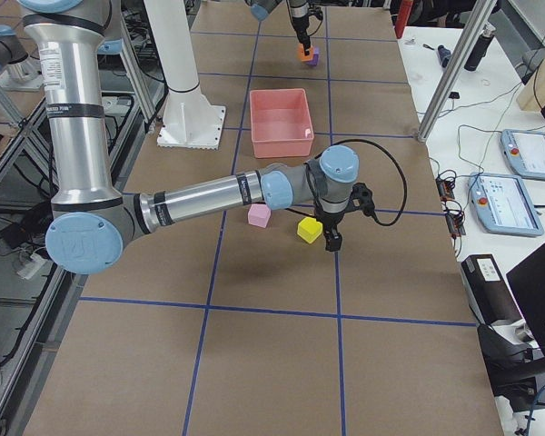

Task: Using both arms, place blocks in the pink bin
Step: 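Drop the orange cube into the bin while the right gripper reaches the pink cube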

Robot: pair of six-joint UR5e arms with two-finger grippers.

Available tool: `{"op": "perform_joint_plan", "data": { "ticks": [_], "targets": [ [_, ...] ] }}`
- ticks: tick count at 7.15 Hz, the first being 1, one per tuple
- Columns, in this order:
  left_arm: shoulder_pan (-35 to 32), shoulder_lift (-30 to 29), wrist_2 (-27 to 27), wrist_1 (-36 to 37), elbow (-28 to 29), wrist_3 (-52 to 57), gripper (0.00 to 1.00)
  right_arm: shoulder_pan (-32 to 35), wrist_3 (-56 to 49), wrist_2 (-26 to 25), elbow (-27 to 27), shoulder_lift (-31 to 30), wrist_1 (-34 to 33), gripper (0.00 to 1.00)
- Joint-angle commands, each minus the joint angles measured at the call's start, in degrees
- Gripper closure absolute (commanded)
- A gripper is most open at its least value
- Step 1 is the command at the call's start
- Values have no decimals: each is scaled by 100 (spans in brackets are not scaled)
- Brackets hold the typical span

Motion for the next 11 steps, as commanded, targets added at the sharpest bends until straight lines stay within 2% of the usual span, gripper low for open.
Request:
{"op": "perform_joint_plan", "data": {
  "ticks": [1,3,4,6,8,10,11],
  "targets": [
    [5,-1181,-12,1362,-168,-270,100,-527,1769,27,304,-141,516,0],
    [58,-2411,-74,2444,-168,-701,100,-852,3015,-8,402,-667,1979,0],
    [154,-2843,-178,2545,-134,-1112,100,-1219,3623,-60,428,-843,2379,0],
    [697,-3486,-118,2537,-28,-2043,100,-1948,4127,-733,603,-1143,2400,0],
    [1137,-3874,222,2546,103,-2564,100,-2399,4761,-860,945,-1275,2400,0],
    [1324,-3963,479,2546,209,-2706,100,-3301,5184,-1743,1088,-1443,2348,0],
    [1332,-3981,480,2546,227,-2716,100,-3419,5185,-1835,1088,-1469,2304,0]
  ]
}}
